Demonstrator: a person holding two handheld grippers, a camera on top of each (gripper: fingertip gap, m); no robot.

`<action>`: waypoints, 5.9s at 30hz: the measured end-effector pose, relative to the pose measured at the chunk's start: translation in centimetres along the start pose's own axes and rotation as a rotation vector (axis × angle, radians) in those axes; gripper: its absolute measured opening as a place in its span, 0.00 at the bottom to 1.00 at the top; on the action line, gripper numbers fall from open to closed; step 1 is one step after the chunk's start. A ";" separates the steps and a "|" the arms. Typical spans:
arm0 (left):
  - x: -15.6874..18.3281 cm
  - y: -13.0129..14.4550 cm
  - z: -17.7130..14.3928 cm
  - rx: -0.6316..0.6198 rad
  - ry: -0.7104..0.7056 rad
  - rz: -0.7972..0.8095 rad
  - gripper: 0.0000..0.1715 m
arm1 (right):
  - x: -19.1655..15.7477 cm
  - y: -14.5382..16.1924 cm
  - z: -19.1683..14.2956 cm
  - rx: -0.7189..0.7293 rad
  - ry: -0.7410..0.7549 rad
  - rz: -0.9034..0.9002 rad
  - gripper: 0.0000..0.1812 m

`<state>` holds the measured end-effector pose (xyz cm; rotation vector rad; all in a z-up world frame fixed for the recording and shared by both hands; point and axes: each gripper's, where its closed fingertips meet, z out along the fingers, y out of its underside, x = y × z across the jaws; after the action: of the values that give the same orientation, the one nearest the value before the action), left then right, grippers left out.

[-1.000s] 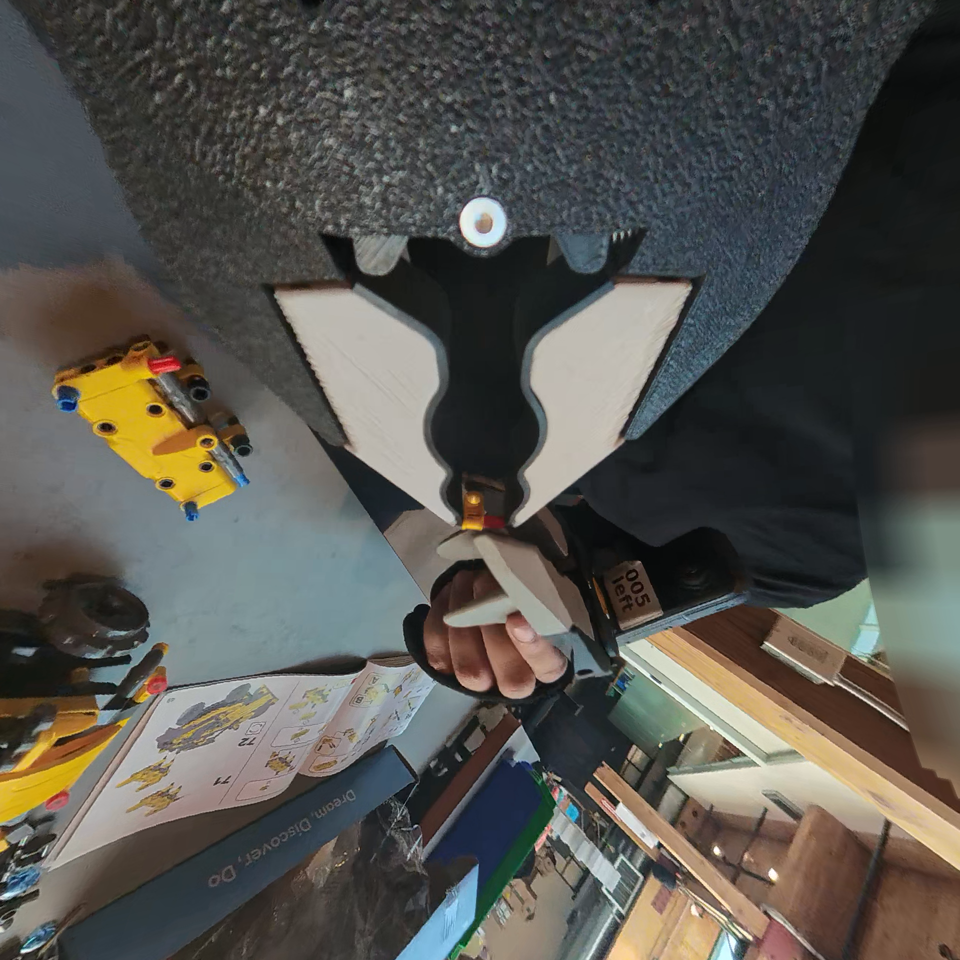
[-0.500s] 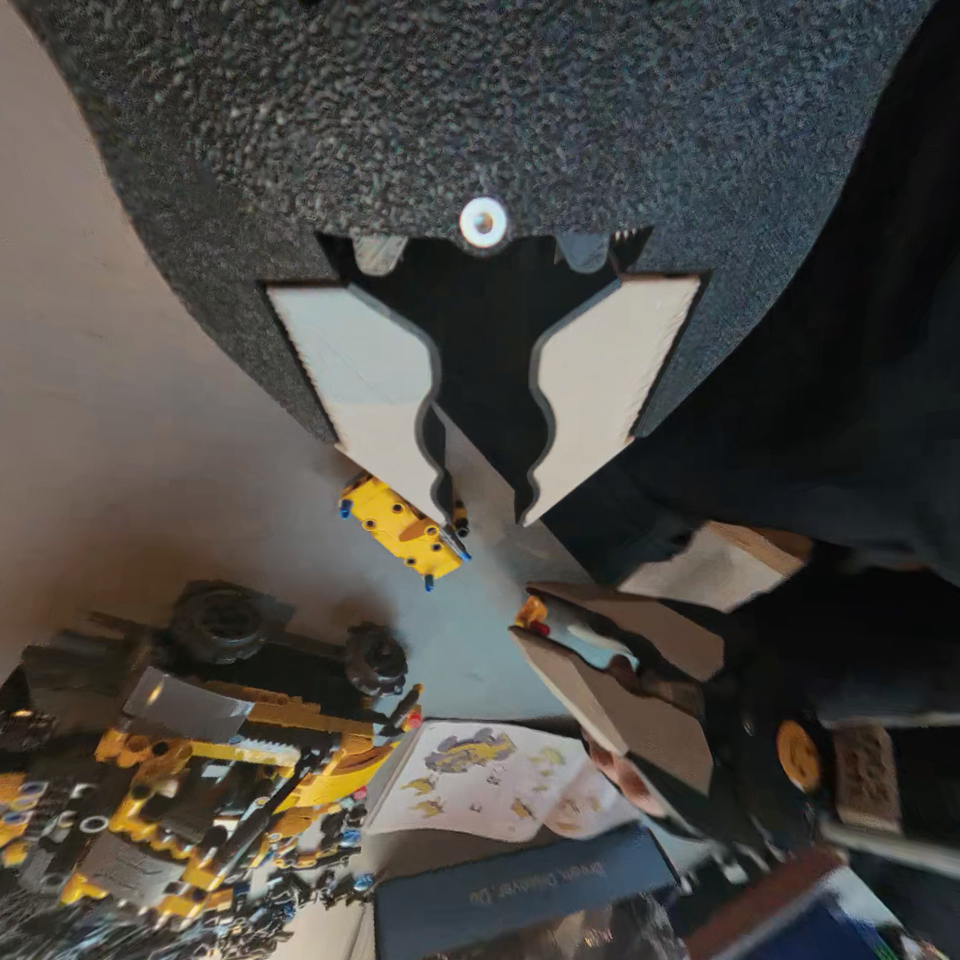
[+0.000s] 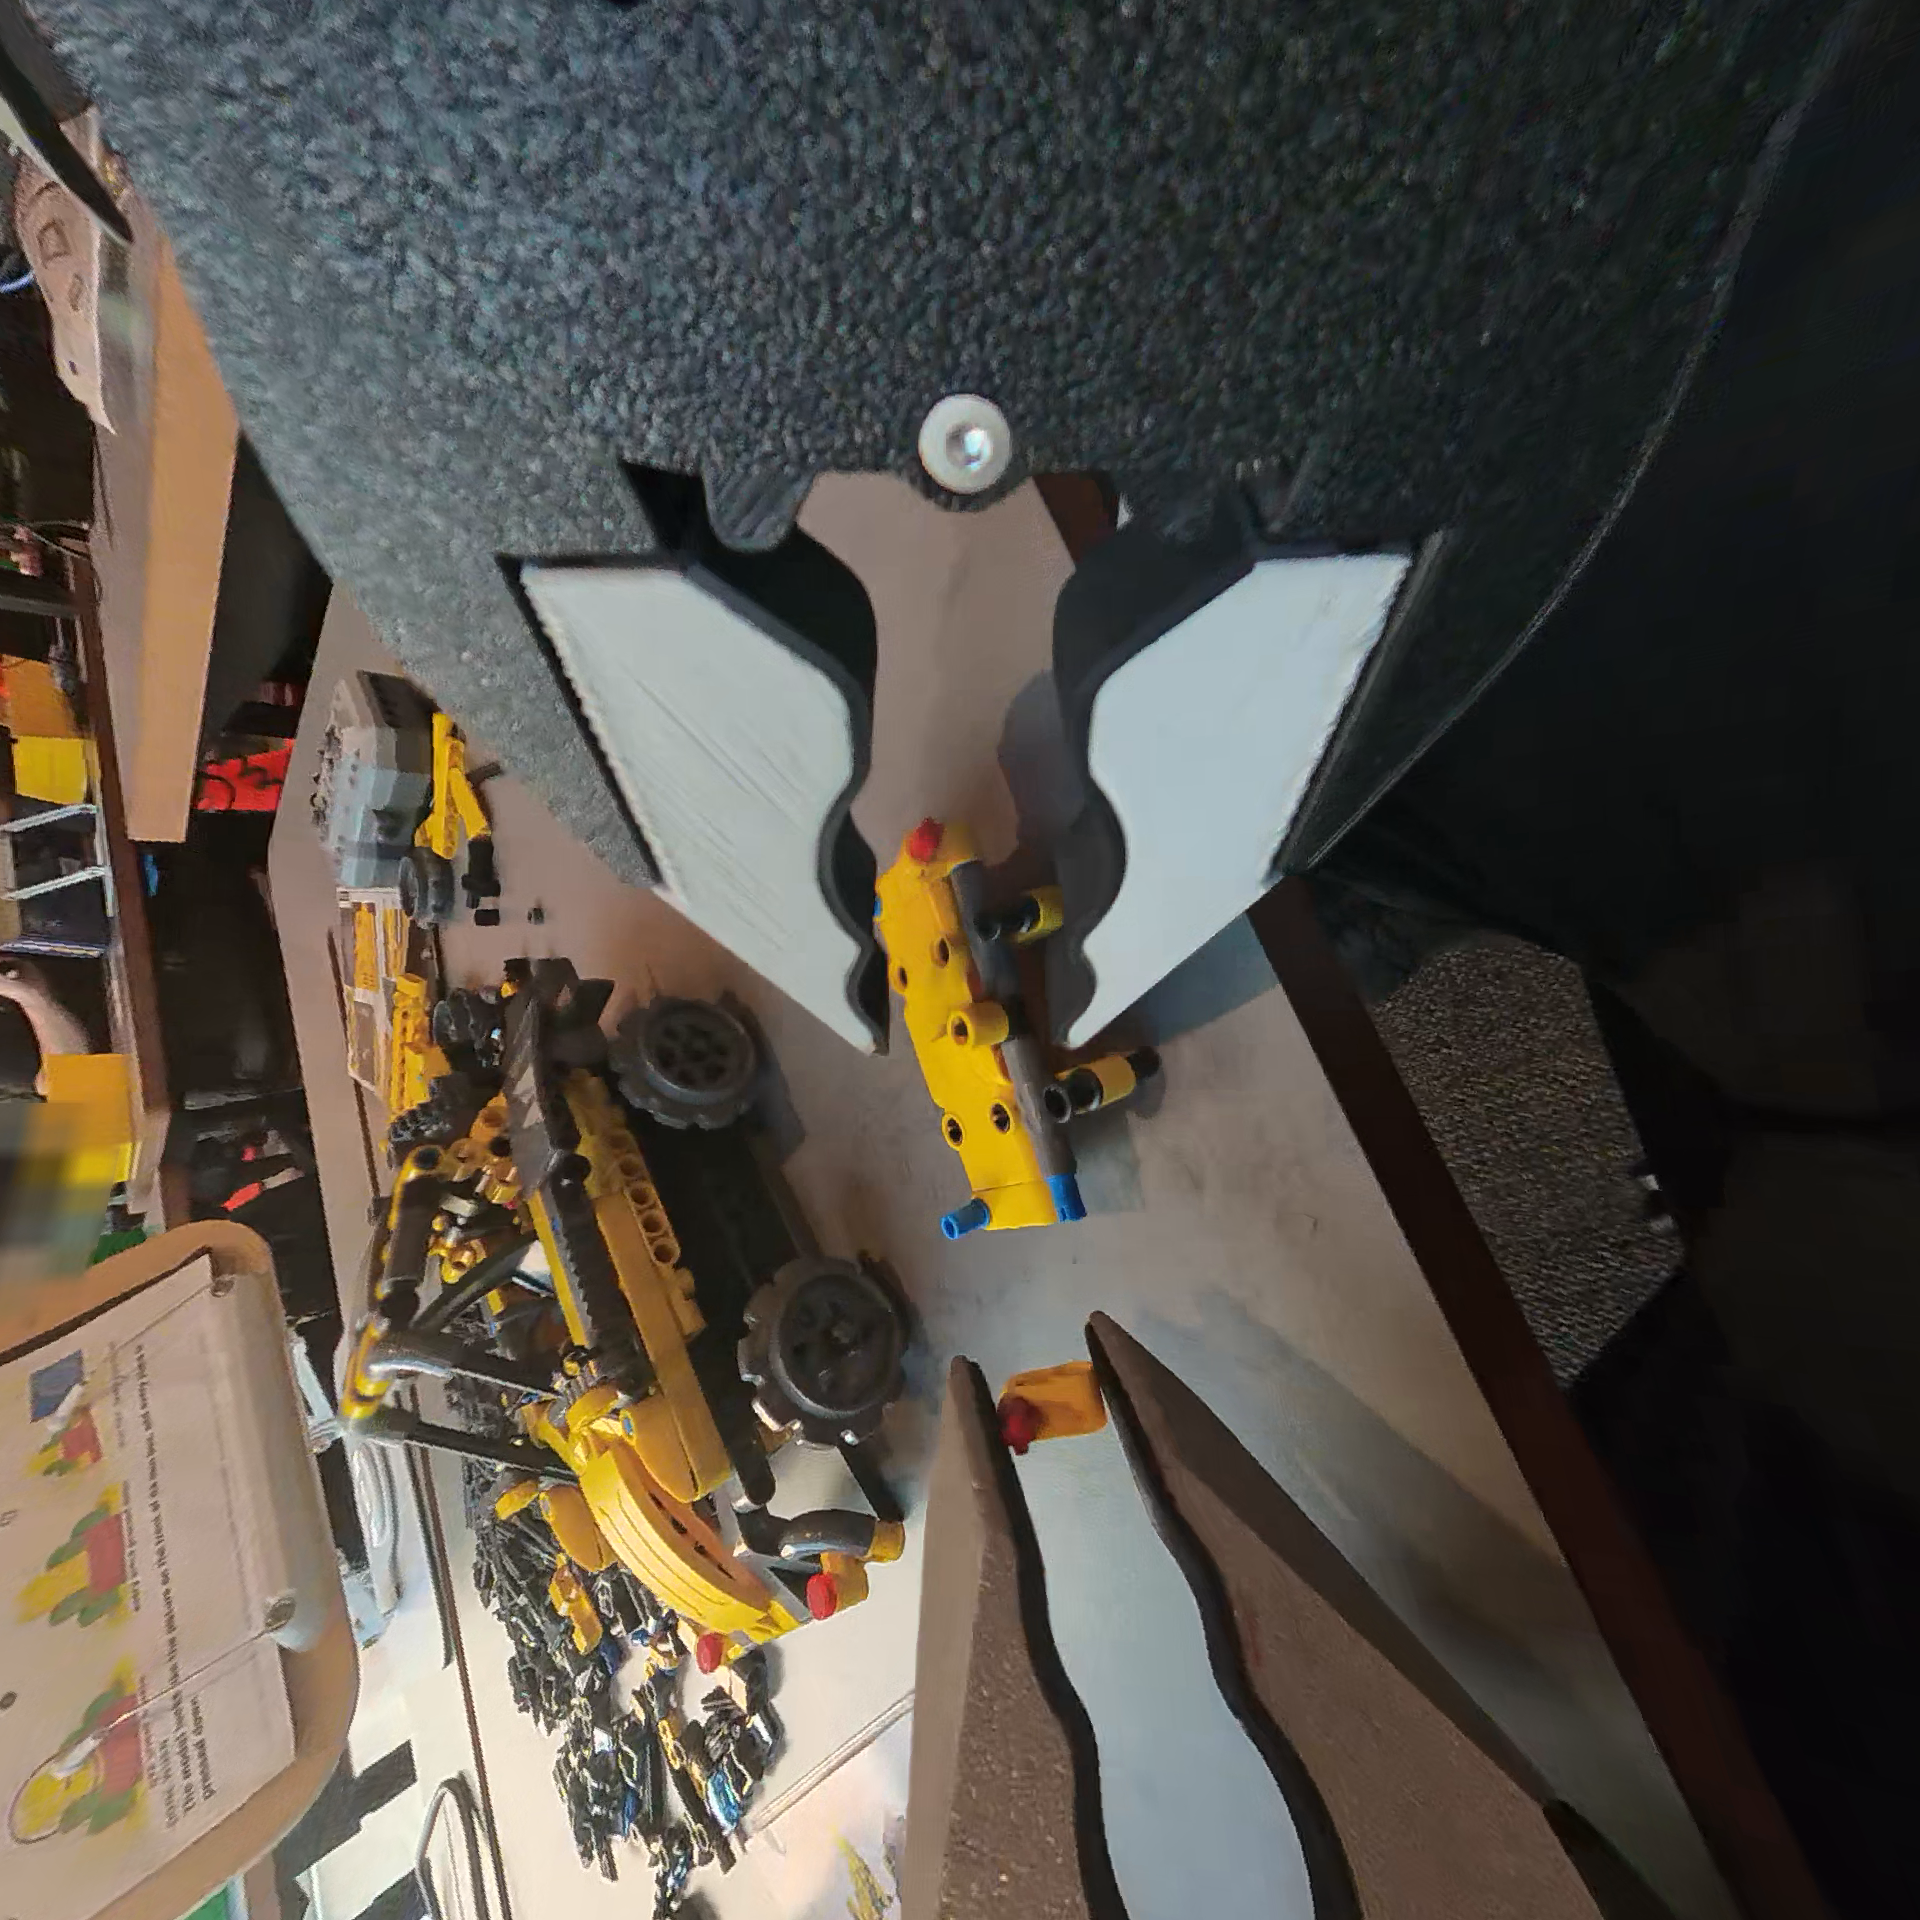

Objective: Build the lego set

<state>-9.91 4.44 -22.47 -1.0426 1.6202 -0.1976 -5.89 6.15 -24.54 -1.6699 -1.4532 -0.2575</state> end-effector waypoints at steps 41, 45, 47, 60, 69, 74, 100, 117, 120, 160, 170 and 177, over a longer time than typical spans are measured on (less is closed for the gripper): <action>-1.8 -4.2 -1.3 0.290 0.019 -0.024 0.08 | 0.9 -3.7 -3.7 0.049 -0.250 0.065 0.10; -1.6 -4.0 -1.3 0.276 0.021 -0.007 0.08 | 0.5 -3.7 -3.5 0.030 -0.263 0.047 0.10; -1.6 -3.9 -1.3 0.277 0.023 -0.007 0.08 | 0.5 -3.7 -3.5 0.037 -0.270 0.043 0.10; -1.2 -3.8 -1.1 0.280 0.024 -0.006 0.08 | 0.5 -3.8 -3.8 0.116 -0.248 0.010 0.10; -0.8 -4.0 -1.0 0.293 0.040 -0.021 0.08 | 0.5 -3.6 -3.8 0.140 -0.252 0.027 0.10; -1.0 -3.7 -0.9 0.283 0.024 -0.020 0.08 | 0.1 -3.7 -4.0 0.156 -0.281 0.035 0.10; 0.3 0.0 1.4 -0.037 -0.041 0.146 0.08 | -1.2 -1.4 -0.5 -0.059 -0.258 0.113 0.09; -1.9 0.0 0.6 -0.023 -0.162 0.123 0.08 | 1.1 -3.0 -2.7 0.236 -0.199 0.314 0.16; -2.4 -1.8 -0.2 0.074 -0.205 0.130 0.07 | 1.3 -4.4 -3.7 0.342 -0.290 0.493 0.12; -1.5 -3.8 -0.8 0.164 -0.187 0.141 0.08 | 0.0 -6.7 -3.8 0.482 -0.739 0.917 0.04; -1.9 -4.3 -1.3 0.192 -0.210 0.127 0.07 | 0.1 -7.5 -4.6 0.599 -0.886 1.057 0.04; -1.9 -4.6 -1.5 0.202 -0.218 0.130 0.07 | 0.2 -7.6 -4.7 0.611 -0.897 1.051 0.04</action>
<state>-8.92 2.52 -17.76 -0.7735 1.4327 -0.1515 -10.74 2.36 -18.04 -1.8117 -0.8244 1.5013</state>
